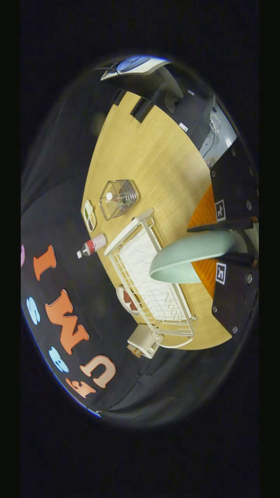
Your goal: Take the plate from the dish rack, then take the spoon from the basket and place it into the plate.
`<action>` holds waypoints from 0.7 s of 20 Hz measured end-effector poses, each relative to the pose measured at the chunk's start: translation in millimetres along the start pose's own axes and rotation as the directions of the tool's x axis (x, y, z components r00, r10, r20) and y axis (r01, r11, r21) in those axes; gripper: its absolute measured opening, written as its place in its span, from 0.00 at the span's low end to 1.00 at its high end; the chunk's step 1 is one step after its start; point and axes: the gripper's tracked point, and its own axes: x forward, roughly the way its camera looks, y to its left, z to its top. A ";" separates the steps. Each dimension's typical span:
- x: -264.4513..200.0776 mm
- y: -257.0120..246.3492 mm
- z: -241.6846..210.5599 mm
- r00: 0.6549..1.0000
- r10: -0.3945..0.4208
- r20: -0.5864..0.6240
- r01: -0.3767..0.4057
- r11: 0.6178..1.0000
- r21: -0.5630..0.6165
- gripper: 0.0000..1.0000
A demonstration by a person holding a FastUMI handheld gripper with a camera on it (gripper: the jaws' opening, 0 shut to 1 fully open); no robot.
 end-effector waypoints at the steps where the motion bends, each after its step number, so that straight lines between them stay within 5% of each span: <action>1: 3.6 -0.6 -7.8 1.000 0.004 -0.017 -0.004 1.000 0.009 0.24; 14: 43.8 -3.1 -36.1 0.992 0.045 -0.120 -0.032 0.994 0.106 0.26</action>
